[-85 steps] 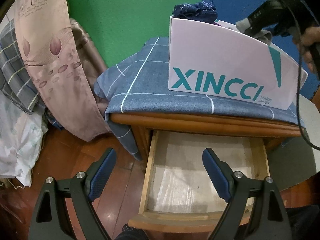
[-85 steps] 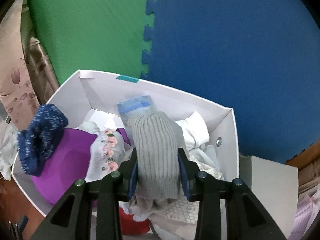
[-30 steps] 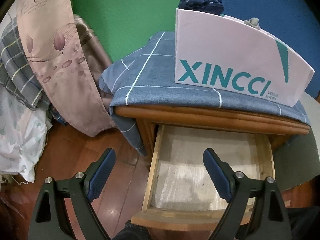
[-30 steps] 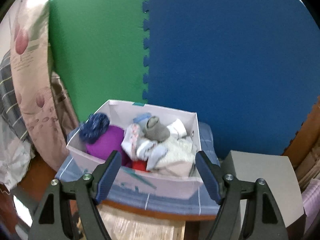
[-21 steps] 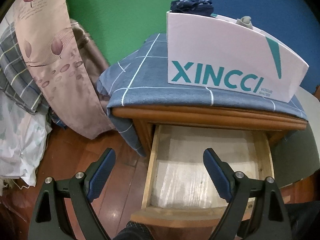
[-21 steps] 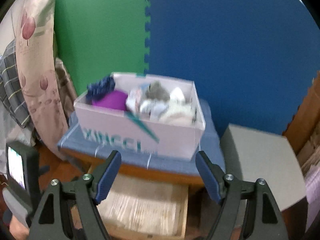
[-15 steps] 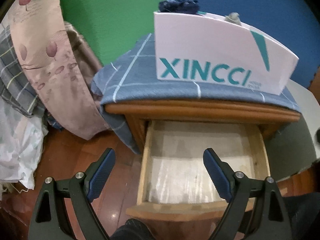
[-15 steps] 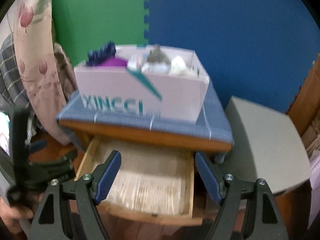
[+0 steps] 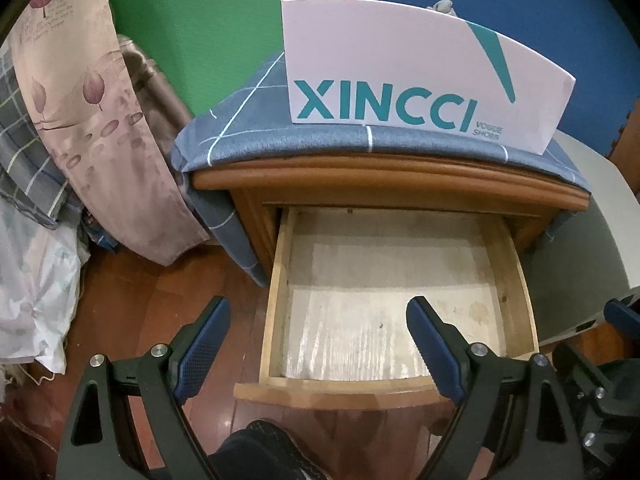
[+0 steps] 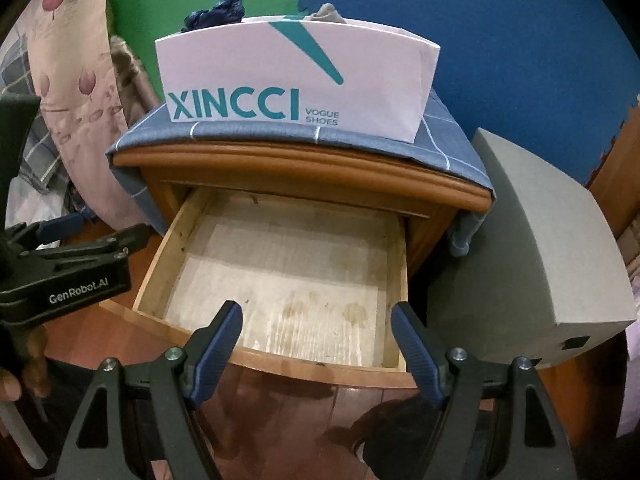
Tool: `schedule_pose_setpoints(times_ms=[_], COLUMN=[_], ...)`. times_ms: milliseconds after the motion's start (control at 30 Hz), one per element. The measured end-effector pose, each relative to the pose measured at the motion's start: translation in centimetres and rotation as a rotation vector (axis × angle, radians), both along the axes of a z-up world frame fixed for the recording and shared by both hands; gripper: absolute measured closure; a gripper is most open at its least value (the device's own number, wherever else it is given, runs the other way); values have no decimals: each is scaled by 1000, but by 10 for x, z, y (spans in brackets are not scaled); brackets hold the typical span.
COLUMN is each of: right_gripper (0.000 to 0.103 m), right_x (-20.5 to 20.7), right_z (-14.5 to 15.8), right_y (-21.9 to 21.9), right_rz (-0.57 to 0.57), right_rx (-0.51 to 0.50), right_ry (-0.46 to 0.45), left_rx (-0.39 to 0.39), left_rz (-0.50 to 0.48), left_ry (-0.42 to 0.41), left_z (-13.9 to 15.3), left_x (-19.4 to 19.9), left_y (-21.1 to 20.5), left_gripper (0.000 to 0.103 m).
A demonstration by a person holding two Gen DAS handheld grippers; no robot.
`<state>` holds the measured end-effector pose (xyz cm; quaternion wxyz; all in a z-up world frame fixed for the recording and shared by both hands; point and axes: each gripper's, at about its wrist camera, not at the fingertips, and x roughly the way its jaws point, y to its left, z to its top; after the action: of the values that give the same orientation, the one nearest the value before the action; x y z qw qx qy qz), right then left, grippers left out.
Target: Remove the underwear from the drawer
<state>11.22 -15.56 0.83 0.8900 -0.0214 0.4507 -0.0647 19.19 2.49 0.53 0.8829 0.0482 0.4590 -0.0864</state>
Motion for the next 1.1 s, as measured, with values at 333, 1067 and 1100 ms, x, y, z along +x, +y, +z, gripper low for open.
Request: schedule_pose_setpoints(times_ms=[333, 1067, 1100], right_gripper=[24, 24, 24], right_x=[3, 7, 7], right_z=[-7, -15, -15], right_y=[-4, -1, -1], right_rz=[-22, -18, -18], right_rx=[22, 26, 27], right_ry=[17, 42, 44], left_rx=[20, 42, 46], left_rz=[-16, -28, -27], left_ry=[34, 45, 46], left_z=[-10, -14, -14], left_x=[0, 1, 1], left_y=[-7, -15, -15], left_gripper=[16, 16, 16])
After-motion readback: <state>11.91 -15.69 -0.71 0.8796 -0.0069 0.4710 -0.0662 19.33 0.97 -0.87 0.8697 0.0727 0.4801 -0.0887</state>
